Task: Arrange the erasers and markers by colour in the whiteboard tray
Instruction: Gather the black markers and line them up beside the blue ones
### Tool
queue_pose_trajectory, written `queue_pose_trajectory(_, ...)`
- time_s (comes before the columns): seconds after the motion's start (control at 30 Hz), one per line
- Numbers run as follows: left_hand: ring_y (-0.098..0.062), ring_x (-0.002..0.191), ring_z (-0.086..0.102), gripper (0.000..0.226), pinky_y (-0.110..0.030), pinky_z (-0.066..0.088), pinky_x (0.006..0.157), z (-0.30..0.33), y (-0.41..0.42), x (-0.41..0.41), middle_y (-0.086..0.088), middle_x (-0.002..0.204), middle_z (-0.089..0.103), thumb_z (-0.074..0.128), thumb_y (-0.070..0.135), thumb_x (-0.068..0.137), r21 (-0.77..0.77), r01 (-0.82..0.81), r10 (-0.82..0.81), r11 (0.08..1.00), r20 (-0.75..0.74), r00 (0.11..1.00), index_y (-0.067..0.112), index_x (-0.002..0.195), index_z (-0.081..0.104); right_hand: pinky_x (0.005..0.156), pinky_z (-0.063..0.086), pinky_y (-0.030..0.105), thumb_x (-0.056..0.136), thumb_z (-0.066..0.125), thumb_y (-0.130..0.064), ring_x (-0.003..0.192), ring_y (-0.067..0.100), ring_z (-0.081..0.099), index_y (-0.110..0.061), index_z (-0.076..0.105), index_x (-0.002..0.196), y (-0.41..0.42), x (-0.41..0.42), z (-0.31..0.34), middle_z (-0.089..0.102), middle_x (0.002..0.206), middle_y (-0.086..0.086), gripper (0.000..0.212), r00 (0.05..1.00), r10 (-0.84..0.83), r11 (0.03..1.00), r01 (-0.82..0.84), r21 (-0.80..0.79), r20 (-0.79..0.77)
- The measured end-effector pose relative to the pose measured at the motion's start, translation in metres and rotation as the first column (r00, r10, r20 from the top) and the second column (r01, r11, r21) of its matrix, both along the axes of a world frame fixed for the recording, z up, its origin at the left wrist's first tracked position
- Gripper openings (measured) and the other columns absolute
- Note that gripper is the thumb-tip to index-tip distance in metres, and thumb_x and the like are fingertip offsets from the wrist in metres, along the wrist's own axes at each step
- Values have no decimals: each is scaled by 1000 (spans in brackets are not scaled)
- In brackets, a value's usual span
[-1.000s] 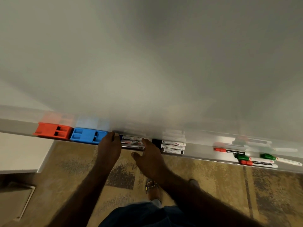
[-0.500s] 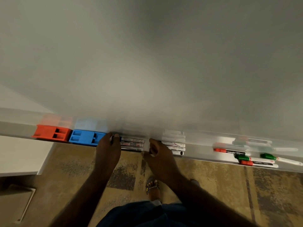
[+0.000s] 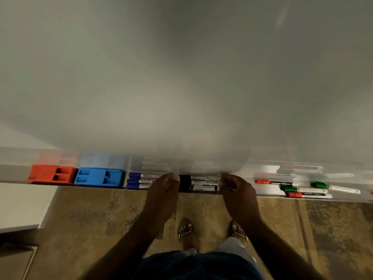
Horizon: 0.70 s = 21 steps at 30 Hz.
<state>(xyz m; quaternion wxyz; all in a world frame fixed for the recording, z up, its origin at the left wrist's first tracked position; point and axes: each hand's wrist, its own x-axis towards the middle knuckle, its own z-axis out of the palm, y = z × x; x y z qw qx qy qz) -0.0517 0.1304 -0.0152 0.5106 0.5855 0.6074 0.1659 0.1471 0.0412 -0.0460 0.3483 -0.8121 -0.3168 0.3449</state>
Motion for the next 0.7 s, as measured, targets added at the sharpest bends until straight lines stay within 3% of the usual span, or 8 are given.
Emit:
queue_pose_trajectory(0.1,-21,87,68,27,-26,48,68,-8,1,6,-6,91,72,54,38,102,8,50,-50,999,-44,998,17,94,68,75,40,3,97,66,-15,100,1,65,-19,68,128,-2,2,-10,71,117,-8,32,1000,-17,999,17,-37,-4)
queue_pose_trajectory(0.17,-23,80,67,28,-29,48,66,-14,3,8,-8,86,70,54,39,102,6,61,-61,998,-63,996,17,89,67,67,39,-1,97,67,-14,91,-9,61,-17,67,129,0,2,-14,72,116,-6,33,1000,-9,998,9,-60,2)
queue_pose_trajectory(0.23,-7,68,59,26,-23,44,64,-17,4,10,8,76,61,55,38,102,-6,62,-62,998,-78,995,33,76,56,58,41,0,97,67,-15,83,-12,60,-20,70,122,2,0,-16,71,102,-12,26,1000,6,998,-5,-70,9)
queue_pose_trajectory(0.3,5,63,57,31,-15,39,60,-17,4,13,20,71,52,56,38,101,7,68,-67,998,-103,992,44,72,47,58,42,5,96,67,-15,83,-4,64,-24,72,114,5,-1,-18,67,93,-16,21,1000,18,997,-18,-75,9)
queue_pose_trajectory(0.37,18,66,60,27,-13,40,57,-19,5,15,25,73,58,58,38,100,13,70,-69,997,-101,993,46,75,52,61,42,7,96,67,-17,85,-1,65,-25,72,113,8,-2,-20,69,94,-14,20,1000,20,997,-21,-78,-10)
queue_pose_trajectory(0.47,14,70,62,7,-7,41,55,-21,6,14,23,81,65,58,40,100,14,97,-95,995,-106,990,43,94,61,57,44,6,96,68,-19,84,-4,64,-23,71,119,11,-3,-24,69,95,-15,24,999,14,996,-18,-84,-38)
queue_pose_trajectory(0.53,17,69,62,4,-4,43,52,-21,7,13,23,80,65,59,38,99,25,87,-84,996,-101,991,40,98,62,64,45,7,95,69,-19,89,0,65,-21,70,121,11,-3,-26,70,102,-10,26,999,11,997,-14,-76,-46)
queue_pose_trajectory(0.7,27,71,56,23,3,40,55,-20,6,12,24,77,62,59,37,100,14,73,-71,997,-112,991,46,79,56,71,49,13,96,68,-20,91,2,66,-21,71,120,12,-3,-29,72,104,-8,25,998,19,998,-23,-67,-61)
